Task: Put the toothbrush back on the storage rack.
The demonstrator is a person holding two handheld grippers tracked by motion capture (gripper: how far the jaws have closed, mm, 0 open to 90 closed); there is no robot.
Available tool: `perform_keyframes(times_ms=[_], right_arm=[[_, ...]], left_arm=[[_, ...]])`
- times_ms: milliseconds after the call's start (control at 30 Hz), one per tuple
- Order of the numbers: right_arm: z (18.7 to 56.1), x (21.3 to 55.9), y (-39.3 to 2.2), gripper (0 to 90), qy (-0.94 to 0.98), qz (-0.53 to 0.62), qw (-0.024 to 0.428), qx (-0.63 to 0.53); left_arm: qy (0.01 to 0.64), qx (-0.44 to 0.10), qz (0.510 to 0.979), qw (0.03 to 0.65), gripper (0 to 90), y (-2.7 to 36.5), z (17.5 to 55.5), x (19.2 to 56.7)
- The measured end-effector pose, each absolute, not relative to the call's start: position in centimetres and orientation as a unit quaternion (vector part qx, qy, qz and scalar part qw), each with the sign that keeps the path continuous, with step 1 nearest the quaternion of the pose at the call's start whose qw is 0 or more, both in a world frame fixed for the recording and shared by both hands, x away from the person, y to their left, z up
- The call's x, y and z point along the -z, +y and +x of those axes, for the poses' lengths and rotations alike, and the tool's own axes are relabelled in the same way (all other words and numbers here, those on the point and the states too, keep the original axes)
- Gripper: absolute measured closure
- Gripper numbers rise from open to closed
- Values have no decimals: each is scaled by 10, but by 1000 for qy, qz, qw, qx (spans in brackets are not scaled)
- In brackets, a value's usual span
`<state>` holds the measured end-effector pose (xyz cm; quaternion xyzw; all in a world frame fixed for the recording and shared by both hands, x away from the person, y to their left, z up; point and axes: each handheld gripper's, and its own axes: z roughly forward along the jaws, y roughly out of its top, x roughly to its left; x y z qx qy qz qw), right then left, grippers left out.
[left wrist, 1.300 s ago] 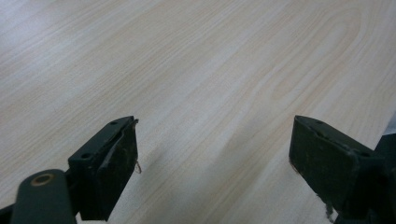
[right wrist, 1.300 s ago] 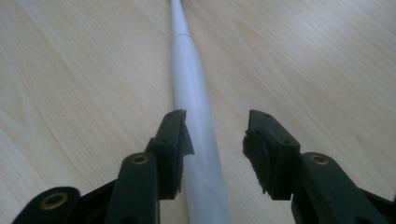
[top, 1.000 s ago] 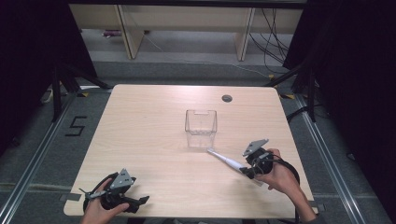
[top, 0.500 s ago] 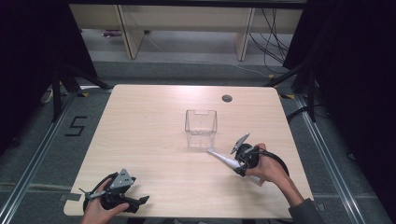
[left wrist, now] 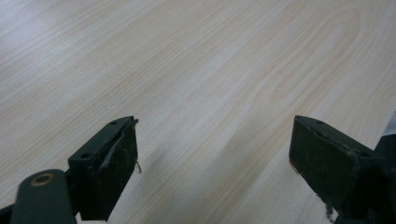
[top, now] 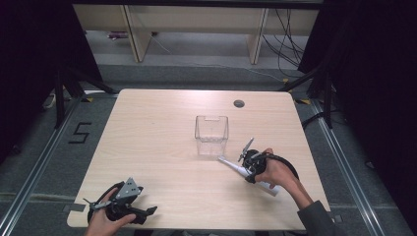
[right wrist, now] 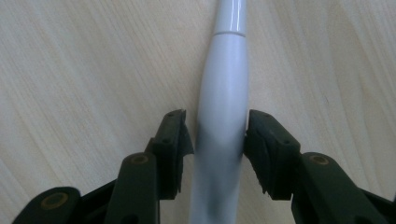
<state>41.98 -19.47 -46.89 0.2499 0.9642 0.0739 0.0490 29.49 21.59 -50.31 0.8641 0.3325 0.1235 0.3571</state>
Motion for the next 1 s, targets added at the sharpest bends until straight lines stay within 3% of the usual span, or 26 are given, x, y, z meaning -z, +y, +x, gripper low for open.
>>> perform_keyframes(times_ms=[600, 1000], right_arm=[[430, 474, -186, 648, 967, 250, 40, -25], [434, 474, -183, 665, 964, 266, 10, -20]], left_arm=[[337, -119, 862, 360, 151, 215, 294, 503], [336, -118, 862, 361, 150, 215, 293, 503]])
